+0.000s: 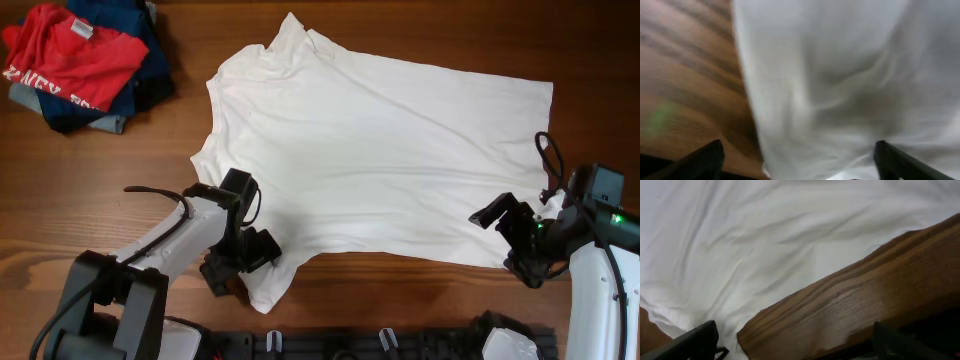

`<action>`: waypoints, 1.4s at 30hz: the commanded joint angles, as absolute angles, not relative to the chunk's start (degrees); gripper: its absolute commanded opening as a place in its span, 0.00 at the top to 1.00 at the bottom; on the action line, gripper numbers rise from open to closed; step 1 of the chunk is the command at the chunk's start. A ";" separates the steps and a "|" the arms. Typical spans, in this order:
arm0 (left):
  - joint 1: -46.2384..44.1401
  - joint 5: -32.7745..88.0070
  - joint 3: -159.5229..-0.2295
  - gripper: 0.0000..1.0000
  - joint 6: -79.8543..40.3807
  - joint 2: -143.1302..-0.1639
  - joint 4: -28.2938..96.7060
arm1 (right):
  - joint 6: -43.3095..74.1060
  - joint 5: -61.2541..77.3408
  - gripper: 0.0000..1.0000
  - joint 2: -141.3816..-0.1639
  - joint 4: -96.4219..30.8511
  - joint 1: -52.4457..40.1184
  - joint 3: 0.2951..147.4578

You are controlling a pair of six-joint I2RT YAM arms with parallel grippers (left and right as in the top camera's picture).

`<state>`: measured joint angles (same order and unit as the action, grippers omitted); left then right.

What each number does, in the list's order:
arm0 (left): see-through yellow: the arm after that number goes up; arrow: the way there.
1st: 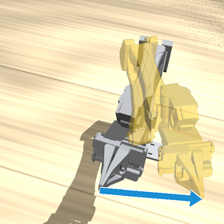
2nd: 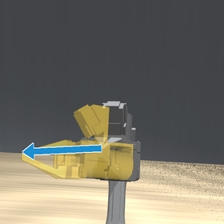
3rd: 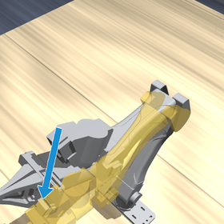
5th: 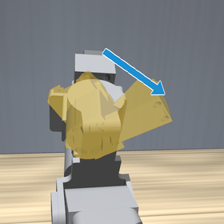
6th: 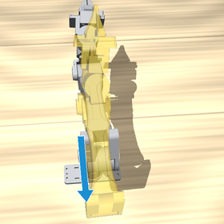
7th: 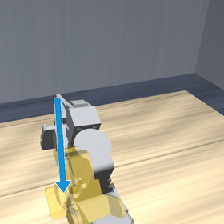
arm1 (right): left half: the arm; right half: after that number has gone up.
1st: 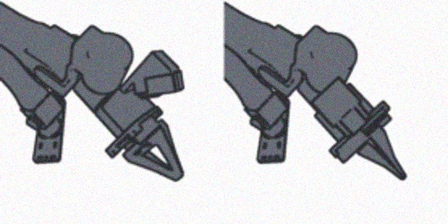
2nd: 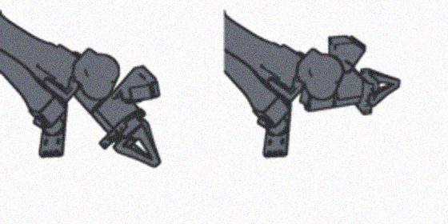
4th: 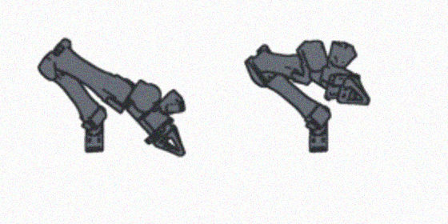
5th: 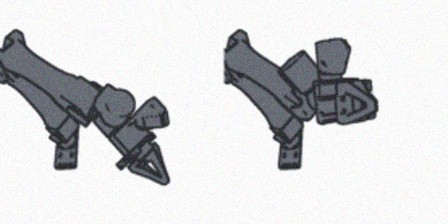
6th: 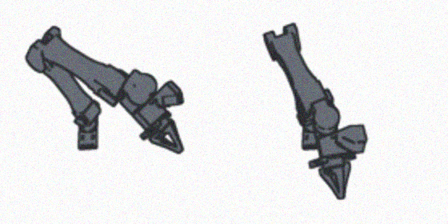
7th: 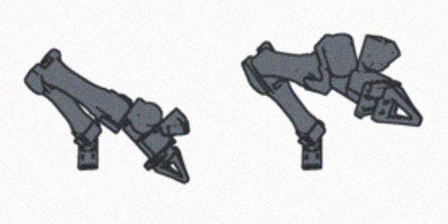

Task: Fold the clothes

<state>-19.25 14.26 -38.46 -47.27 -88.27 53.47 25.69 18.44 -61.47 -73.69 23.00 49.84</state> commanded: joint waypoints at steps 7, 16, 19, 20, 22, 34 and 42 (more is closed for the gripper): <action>-19.51 12.82 -35.09 0.32 -48.27 -88.29 48.36 | 39.07 10.92 0.01 -62.50 -66.32 22.65 40.77; -19.51 13.04 -34.92 0.41 -48.23 -88.29 48.38 | 54.43 -3.53 0.01 -68.40 -61.49 23.24 40.38; -19.51 13.04 -34.92 0.41 -48.23 -88.29 48.38 | 54.43 -5.52 0.00 -71.07 -59.88 23.55 40.38; -19.51 13.04 -34.92 0.40 -48.23 -88.29 48.38 | 54.46 -6.39 0.00 -72.14 -58.92 23.88 40.38; -19.51 13.04 -34.92 0.40 -48.23 -88.29 48.40 | 54.70 -6.48 0.00 -73.14 -57.98 24.91 40.36; -19.51 13.08 -34.92 0.39 -48.23 -88.29 48.40 | 56.99 -5.63 0.02 -75.02 -50.28 31.94 32.95; -19.51 13.26 -34.92 0.40 -48.23 -88.29 48.36 | 56.97 -5.15 0.21 -75.59 -45.43 32.64 31.38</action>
<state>-19.51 15.73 -37.21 -47.94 -87.26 49.74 56.34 -4.97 -74.70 -46.74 32.47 31.70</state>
